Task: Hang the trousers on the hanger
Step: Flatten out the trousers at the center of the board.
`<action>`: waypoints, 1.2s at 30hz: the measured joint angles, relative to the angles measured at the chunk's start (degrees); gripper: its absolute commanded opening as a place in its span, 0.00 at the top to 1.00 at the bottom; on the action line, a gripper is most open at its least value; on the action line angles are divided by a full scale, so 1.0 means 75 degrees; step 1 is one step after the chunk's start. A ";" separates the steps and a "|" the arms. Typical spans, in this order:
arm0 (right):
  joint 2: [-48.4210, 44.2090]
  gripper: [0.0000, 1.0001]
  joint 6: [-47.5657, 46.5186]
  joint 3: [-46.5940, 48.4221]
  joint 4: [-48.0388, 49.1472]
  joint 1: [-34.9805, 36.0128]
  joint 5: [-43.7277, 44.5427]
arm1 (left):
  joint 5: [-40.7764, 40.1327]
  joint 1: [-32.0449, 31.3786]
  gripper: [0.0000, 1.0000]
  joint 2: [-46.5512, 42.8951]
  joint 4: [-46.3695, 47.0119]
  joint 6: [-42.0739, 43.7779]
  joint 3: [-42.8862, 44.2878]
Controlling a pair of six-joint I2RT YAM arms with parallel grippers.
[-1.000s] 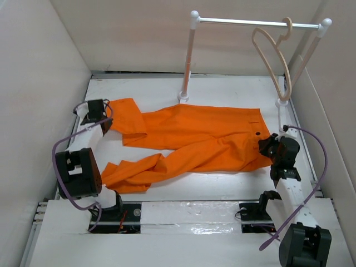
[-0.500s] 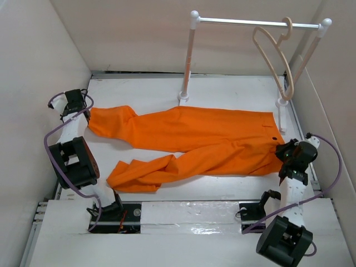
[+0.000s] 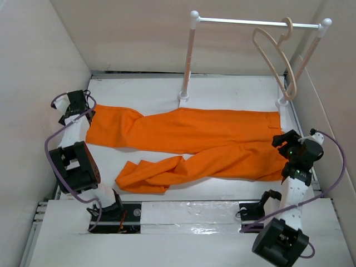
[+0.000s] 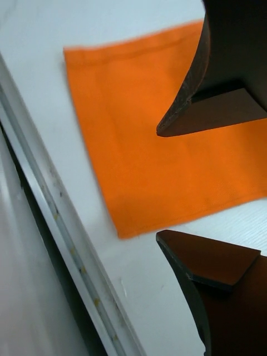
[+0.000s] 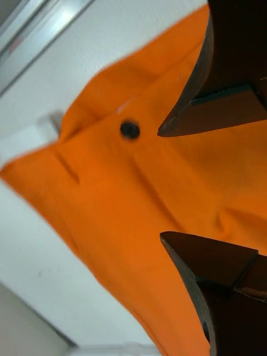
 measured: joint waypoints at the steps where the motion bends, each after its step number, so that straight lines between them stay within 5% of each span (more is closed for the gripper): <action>1: -0.0192 0.31 -0.0047 0.0073 -0.0047 0.0242 -0.0108 | 0.0128 -0.0105 0.40 -0.0227 0.0035 -0.0009 0.0006; 3: -0.0699 0.51 -0.0154 0.0265 -0.0201 0.1119 -0.0090 | 0.0350 -0.0455 0.45 -0.0635 0.0128 0.0000 0.0006; 4: -0.0982 0.82 -0.0201 0.0353 -0.0201 0.1641 -0.0119 | 0.0533 -0.0714 0.52 -0.0874 0.0210 0.0012 0.0006; 5: -0.1230 0.93 -0.0271 0.0425 -0.0189 0.2180 -0.0122 | 0.0752 -0.1000 0.63 -0.1110 0.0291 0.0023 0.0006; 8: -0.1652 1.00 -0.0216 0.0481 0.0038 0.4287 0.0093 | 0.1504 -0.1769 0.99 -0.1833 0.0726 0.0050 -0.0090; 11: -0.1434 1.00 -0.0169 0.0472 0.0490 0.6697 0.0708 | 0.2600 -0.2037 1.00 -0.2669 0.1096 0.0128 -0.0463; 12: -0.1005 0.97 -0.0207 0.0507 0.0662 0.8169 0.0950 | 0.2929 -0.2034 1.00 -0.2990 0.1198 0.0131 -0.0650; 15: 0.0664 0.69 -0.0656 0.1116 0.0930 1.1578 0.2413 | 0.3824 -0.1990 1.00 -0.3960 0.1364 0.0125 -0.1215; 16: 0.1454 0.52 -0.0903 0.1632 0.0848 1.2482 0.2838 | 0.4092 -0.1988 1.00 -0.4269 0.1361 0.0131 -0.1320; 19: 0.4039 0.30 -0.1620 0.3727 0.0807 1.3988 0.3620 | 0.4660 -0.1988 0.97 -0.5080 0.1341 0.0192 -0.1387; 27: 0.8192 0.07 -0.3168 0.6881 0.0790 1.4767 0.3736 | 0.4788 -0.1985 0.75 -0.6843 0.0766 0.0525 -0.0930; 36: 1.0389 0.07 -0.3937 0.8976 -0.0306 1.4953 0.3203 | 0.4978 -0.1985 0.72 -0.7219 0.0583 0.0536 -0.0405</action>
